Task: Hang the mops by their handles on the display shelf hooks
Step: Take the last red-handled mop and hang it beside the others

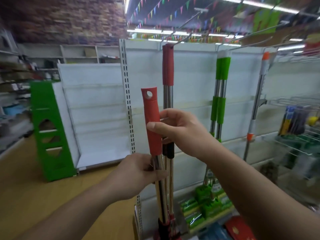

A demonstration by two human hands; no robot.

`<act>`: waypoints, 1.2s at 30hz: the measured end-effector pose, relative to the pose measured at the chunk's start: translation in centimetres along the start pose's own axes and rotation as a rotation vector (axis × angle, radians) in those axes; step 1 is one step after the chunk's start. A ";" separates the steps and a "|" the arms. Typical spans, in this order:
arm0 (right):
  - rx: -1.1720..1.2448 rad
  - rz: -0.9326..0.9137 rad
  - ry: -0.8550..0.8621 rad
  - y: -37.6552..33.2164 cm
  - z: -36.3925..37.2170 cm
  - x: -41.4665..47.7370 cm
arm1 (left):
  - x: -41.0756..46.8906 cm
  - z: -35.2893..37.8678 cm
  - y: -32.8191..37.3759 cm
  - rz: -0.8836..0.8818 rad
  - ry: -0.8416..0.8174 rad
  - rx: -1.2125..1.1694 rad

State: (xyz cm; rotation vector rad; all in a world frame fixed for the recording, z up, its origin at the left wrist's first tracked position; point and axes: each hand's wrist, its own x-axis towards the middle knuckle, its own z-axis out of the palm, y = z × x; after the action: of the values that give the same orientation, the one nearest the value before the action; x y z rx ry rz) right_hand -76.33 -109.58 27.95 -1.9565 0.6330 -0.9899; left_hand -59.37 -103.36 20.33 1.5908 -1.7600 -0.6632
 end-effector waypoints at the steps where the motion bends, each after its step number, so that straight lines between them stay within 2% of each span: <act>1: -0.014 -0.008 0.008 -0.2 -0.6 0.0 | 0.4 0.2 0.2 0.021 0.005 -0.021; 7: -0.004 -0.042 0.072 -0.8 -3.8 -0.1 | 2.8 2.2 1.3 0.144 0.070 -0.128; 16: -0.025 -0.067 0.188 -0.5 -8.8 1.5 | 7.0 3.8 4.9 0.201 0.144 -0.162; 19: -0.024 -0.099 0.188 -0.3 -10.5 2.5 | 8.4 4.2 6.1 0.197 0.192 -0.179; 27: 0.014 -0.168 0.143 0.1 -14.1 5.8 | 10.7 4.5 9.7 0.164 0.371 -0.019; 36: 0.044 -0.229 0.097 -0.3 -15.0 9.9 | 13.0 3.3 11.2 0.136 0.523 0.025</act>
State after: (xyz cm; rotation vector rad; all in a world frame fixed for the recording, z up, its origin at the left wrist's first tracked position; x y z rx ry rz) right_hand -83.12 -123.36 37.32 -1.9821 0.4417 -1.2344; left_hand -69.66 -115.02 28.36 1.4761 -1.4657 -0.1366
